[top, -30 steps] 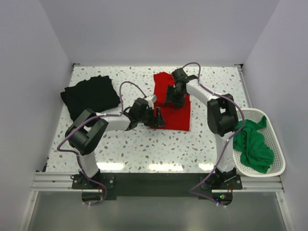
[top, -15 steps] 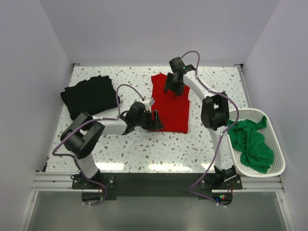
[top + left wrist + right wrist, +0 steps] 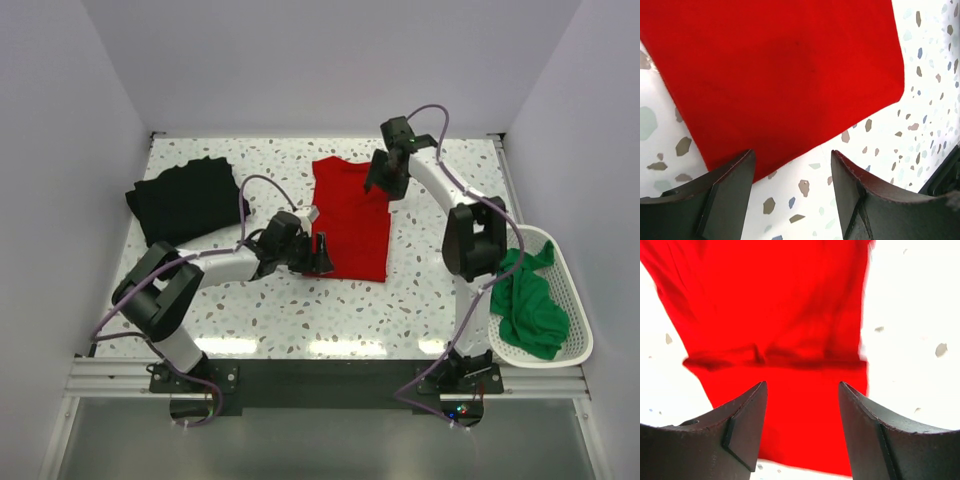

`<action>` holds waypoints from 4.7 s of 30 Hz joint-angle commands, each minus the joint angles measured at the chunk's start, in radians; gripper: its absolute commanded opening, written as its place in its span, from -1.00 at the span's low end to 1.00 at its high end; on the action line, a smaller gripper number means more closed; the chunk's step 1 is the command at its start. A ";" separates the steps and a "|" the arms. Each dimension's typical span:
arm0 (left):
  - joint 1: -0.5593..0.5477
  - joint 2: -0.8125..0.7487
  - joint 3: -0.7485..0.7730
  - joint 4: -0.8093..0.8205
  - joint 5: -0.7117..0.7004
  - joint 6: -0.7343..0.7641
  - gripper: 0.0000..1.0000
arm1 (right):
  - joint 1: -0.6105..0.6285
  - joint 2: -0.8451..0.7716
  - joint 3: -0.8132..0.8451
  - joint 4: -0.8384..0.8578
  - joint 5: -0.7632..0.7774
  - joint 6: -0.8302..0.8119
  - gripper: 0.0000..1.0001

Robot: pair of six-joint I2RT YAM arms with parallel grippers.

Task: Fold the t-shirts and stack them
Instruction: Fold the tshirt

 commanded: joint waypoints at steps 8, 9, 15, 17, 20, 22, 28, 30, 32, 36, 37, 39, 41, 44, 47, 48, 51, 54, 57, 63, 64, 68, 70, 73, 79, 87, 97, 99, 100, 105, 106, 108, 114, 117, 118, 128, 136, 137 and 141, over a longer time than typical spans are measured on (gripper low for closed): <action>0.006 -0.131 0.132 -0.228 -0.135 0.008 0.36 | 0.013 -0.412 -0.493 0.099 -0.131 -0.048 0.25; 0.017 -0.127 0.132 -0.235 -0.130 -0.004 0.36 | 0.016 -0.450 -0.564 0.102 -0.137 -0.049 0.25; 0.074 -0.130 0.101 -0.280 -0.121 -0.032 0.34 | 0.075 -0.576 -0.828 0.145 -0.160 -0.012 0.20; 0.086 -0.136 0.089 -0.292 -0.118 -0.037 0.33 | 0.084 -0.621 -0.890 0.165 -0.168 0.018 0.13; 0.111 -0.156 0.065 -0.301 -0.116 -0.052 0.32 | 0.085 -0.664 -0.987 0.206 -0.186 0.054 0.07; 0.124 -0.173 0.043 -0.298 -0.113 -0.061 0.32 | 0.085 -0.673 -1.027 0.227 -0.188 0.057 0.04; 0.129 -0.194 0.020 -0.298 -0.105 -0.077 0.31 | 0.085 -0.656 -1.036 0.249 -0.196 0.048 -0.03; 0.129 -0.202 0.017 -0.300 -0.107 -0.080 0.31 | 0.085 -0.658 -1.030 0.251 -0.197 0.049 -0.04; 0.129 -0.210 0.009 -0.300 -0.110 -0.083 0.31 | 0.085 -0.656 -1.024 0.251 -0.193 0.049 -0.04; 0.129 -0.229 -0.009 -0.304 -0.116 -0.087 0.31 | 0.085 -0.629 -1.013 0.255 -0.183 0.046 -0.05; 0.129 -0.234 -0.015 -0.304 -0.116 -0.086 0.31 | 0.087 -0.617 -1.010 0.260 -0.177 0.041 -0.06; 0.129 -0.243 -0.023 -0.307 -0.116 -0.089 0.31 | 0.085 -0.603 -1.010 0.266 -0.173 0.037 -0.07; 0.129 -0.251 -0.027 -0.309 -0.116 -0.090 0.31 | 0.085 -0.584 -1.013 0.277 -0.170 0.031 -0.08; 0.129 -0.262 -0.037 -0.312 -0.118 -0.090 0.31 | 0.087 -0.563 -1.021 0.300 -0.171 0.029 -0.10; 0.129 -0.265 -0.047 -0.314 -0.118 -0.089 0.31 | 0.087 -0.544 -1.031 0.320 -0.168 0.028 -0.14; 0.129 -0.263 -0.047 -0.312 -0.116 -0.089 0.31 | 0.087 -0.541 -1.033 0.320 -0.165 0.025 -0.17; 0.129 -0.262 -0.061 -0.310 -0.116 -0.090 0.31 | 0.085 -0.529 -1.038 0.318 -0.157 0.014 -0.22; 0.129 -0.254 -0.067 -0.307 -0.113 -0.092 0.30 | 0.084 -0.520 -1.041 0.317 -0.154 0.005 -0.26; 0.128 -0.249 -0.069 -0.304 -0.113 -0.092 0.30 | 0.085 -0.509 -1.042 0.318 -0.156 -0.003 -0.32; 0.123 -0.202 -0.063 -0.301 -0.101 -0.087 0.30 | 0.085 -0.477 -1.039 0.321 -0.157 -0.021 -0.51; 0.121 -0.197 -0.064 -0.298 -0.099 -0.090 0.30 | 0.087 -0.471 -1.039 0.321 -0.157 -0.025 -0.54; 0.115 -0.174 -0.061 -0.280 -0.082 -0.092 0.29 | 0.085 -0.458 -1.039 0.321 -0.159 -0.032 -0.64; 0.106 -0.156 -0.046 -0.275 -0.078 -0.090 0.29 | 0.087 -0.457 -1.042 0.321 -0.162 -0.035 -0.72; 0.092 -0.121 -0.031 -0.261 -0.072 -0.090 0.29 | 0.087 -0.451 -1.042 0.320 -0.165 -0.037 -0.82; 0.088 -0.056 -0.021 -0.232 -0.053 -0.095 0.26 | 0.085 -0.452 -1.045 0.318 -0.168 -0.040 -0.92; 0.075 -0.004 0.009 -0.223 -0.029 -0.098 0.12 | 0.087 -0.454 -1.045 0.312 -0.168 -0.041 -0.96; 0.054 0.019 -0.009 -0.251 0.005 -0.106 -0.36 | 0.087 -0.458 -1.034 0.303 -0.163 -0.037 -1.00; 0.046 0.028 -0.008 -0.258 0.007 -0.106 -0.45 | 0.085 -0.460 -1.033 0.300 -0.160 -0.038 -1.00; 0.045 0.031 -0.009 -0.263 0.007 -0.104 -0.54 | 0.087 -0.460 -1.030 0.298 -0.160 -0.038 -1.00; 0.040 0.040 0.002 -0.290 -0.018 -0.103 -0.98 | 0.087 -0.471 -1.027 0.275 -0.160 -0.038 -1.00; 0.040 0.039 0.005 -0.301 -0.027 -0.100 -1.00 | 0.087 -0.478 -1.027 0.269 -0.159 -0.035 -1.00; 0.040 0.024 0.011 -0.326 -0.062 -0.093 -1.00 | 0.087 -0.492 -1.034 0.254 -0.153 -0.031 -1.00; 0.040 -0.024 0.014 -0.363 -0.105 -0.087 -1.00 | 0.085 -0.563 -1.062 0.212 -0.136 -0.006 -1.00; 0.040 -0.042 0.012 -0.370 -0.116 -0.090 -1.00 | 0.084 -0.592 -1.062 0.189 -0.131 -0.003 -1.00; 0.040 -0.047 0.012 -0.372 -0.118 -0.092 -1.00 | 0.085 -0.598 -1.064 0.185 -0.131 -0.003 -1.00; 0.040 -0.150 0.026 -0.428 -0.101 -0.100 -1.00 | 0.085 -0.670 -1.033 0.090 -0.165 -0.025 -1.00; 0.039 -0.308 0.060 -0.595 -0.108 -0.094 -1.00 | 0.085 -0.830 -1.002 -0.081 -0.191 -0.044 -1.00; 0.039 -0.318 0.066 -0.614 -0.105 -0.090 -1.00 | 0.087 -0.840 -1.001 -0.116 -0.196 -0.046 -1.00; 0.039 -0.380 0.120 -0.729 -0.098 -0.077 -1.00 | 0.099 -0.914 -0.970 -0.216 -0.214 -0.035 -1.00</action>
